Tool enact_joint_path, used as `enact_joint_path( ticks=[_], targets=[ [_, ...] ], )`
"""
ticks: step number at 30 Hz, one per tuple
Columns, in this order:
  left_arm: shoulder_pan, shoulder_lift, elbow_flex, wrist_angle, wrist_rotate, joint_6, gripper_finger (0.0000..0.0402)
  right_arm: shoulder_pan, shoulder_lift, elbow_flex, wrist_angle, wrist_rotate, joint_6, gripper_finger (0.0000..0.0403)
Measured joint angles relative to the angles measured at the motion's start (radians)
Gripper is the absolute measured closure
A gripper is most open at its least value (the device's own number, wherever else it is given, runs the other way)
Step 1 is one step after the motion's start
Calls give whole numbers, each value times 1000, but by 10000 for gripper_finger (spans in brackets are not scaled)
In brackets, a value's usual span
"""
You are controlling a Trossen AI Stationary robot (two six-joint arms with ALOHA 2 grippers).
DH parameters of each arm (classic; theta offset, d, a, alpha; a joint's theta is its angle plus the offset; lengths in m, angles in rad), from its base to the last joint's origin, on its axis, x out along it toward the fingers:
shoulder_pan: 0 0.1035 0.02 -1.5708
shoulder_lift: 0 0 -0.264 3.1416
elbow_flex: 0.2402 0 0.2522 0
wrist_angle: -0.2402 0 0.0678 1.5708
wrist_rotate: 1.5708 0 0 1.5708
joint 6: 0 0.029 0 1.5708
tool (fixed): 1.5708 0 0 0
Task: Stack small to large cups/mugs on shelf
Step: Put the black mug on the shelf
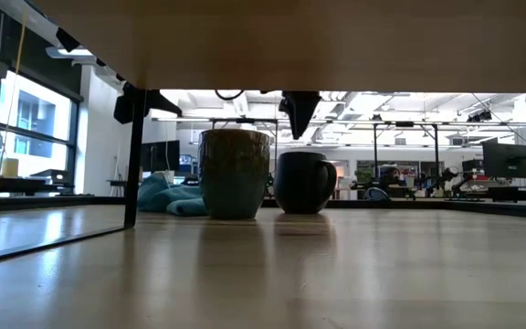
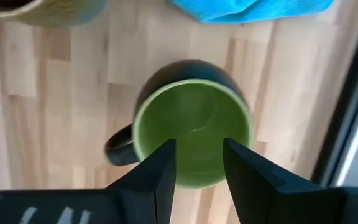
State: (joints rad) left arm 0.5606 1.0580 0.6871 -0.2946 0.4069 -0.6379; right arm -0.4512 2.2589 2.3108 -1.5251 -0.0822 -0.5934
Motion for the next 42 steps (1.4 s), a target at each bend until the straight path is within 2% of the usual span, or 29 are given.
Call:
enact_joint_path(
  ticks=[7, 25, 42],
  targets=[
    [0, 0, 0, 10, -24, 24, 186, -14, 3, 0, 63, 3, 13, 279],
    [2, 0, 0, 9, -35, 31, 186, -39, 77, -1, 50, 53, -10, 279],
    [2, 0, 0, 7, -35, 30, 186, -37, 116, -1, 67, 48, -5, 281]
  ],
)
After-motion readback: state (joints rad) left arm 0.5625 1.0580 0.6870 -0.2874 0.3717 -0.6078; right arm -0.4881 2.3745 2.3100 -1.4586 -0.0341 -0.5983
